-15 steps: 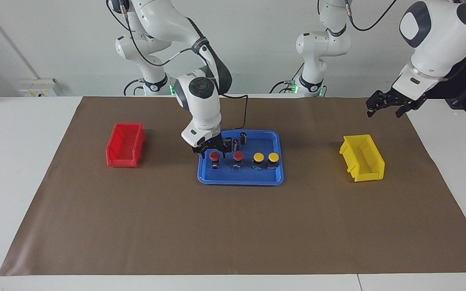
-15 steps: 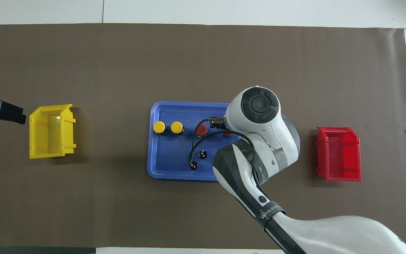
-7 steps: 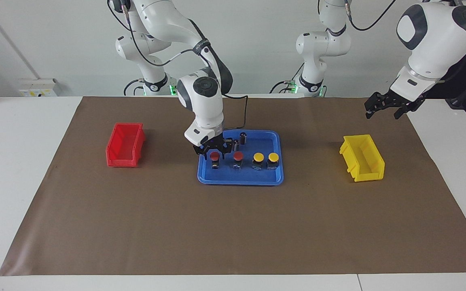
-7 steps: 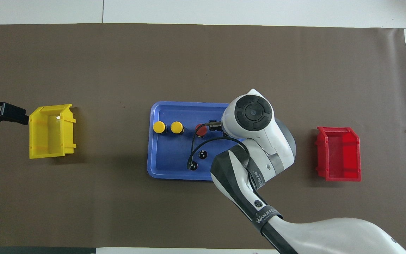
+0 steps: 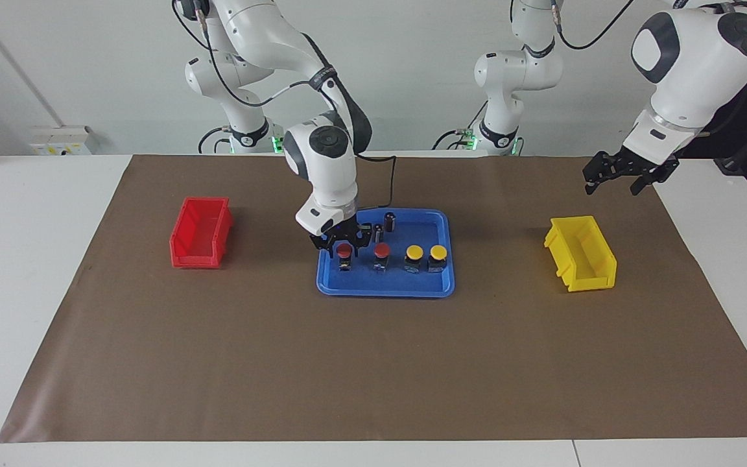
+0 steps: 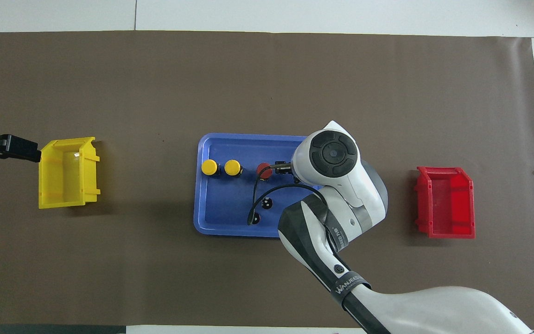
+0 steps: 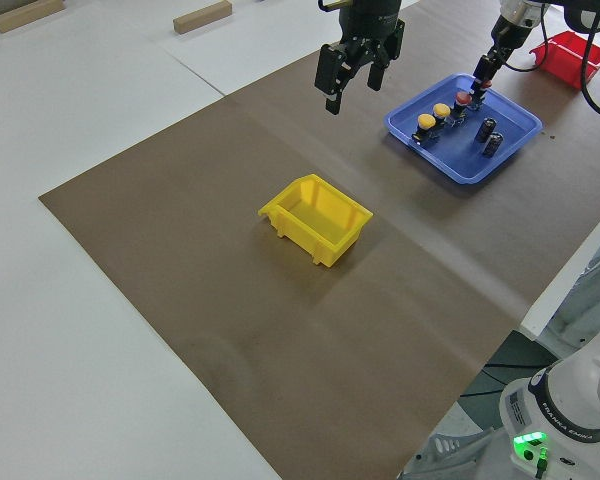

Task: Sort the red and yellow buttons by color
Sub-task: 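Reach the right gripper over the tray and grasp a red button, then drop the red button in the red bin while the left gripper takes a yellow button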

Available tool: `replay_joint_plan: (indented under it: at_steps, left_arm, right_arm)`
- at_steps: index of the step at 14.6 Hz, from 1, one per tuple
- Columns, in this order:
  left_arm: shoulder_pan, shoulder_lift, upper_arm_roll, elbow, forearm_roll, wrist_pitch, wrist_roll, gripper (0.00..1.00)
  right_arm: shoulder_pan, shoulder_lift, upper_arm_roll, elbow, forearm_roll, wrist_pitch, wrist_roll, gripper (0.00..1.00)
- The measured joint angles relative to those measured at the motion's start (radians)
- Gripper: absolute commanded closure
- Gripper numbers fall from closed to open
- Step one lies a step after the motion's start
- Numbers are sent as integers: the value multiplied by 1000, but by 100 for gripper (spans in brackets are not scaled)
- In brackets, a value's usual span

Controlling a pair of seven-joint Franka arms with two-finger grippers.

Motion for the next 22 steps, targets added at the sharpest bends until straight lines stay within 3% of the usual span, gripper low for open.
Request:
replay_joint_plan:
  at_steps: [1,6,10,13,17,22]
  left_arm:
    - [-4,0,-3,-7,0,17,-19,0]
    - [-173,10,-17,-112,0,193,-253,0]
    - [-383,124,-24,-148,0,359,-533,0]
    - [-459,221,-24,-157,0,449,-618,3]
    - [-471,253,-22,-187,0,509,-631,10]
    - [-478,252,-22,-195,0,522,-631,12]
  right_arm:
    - [0,0,0,0,0,0,0,78]
    - [-15,-12,-7,53,-6,-63,-48,78]
    - [-143,-136,-15,82,-8,-239,-232,78]
    - [-279,-290,-19,-46,-8,-274,-413,78]
    - [-476,-488,-24,-266,7,-273,-681,78]
    - [-631,-562,-27,-397,17,-251,-832,78]
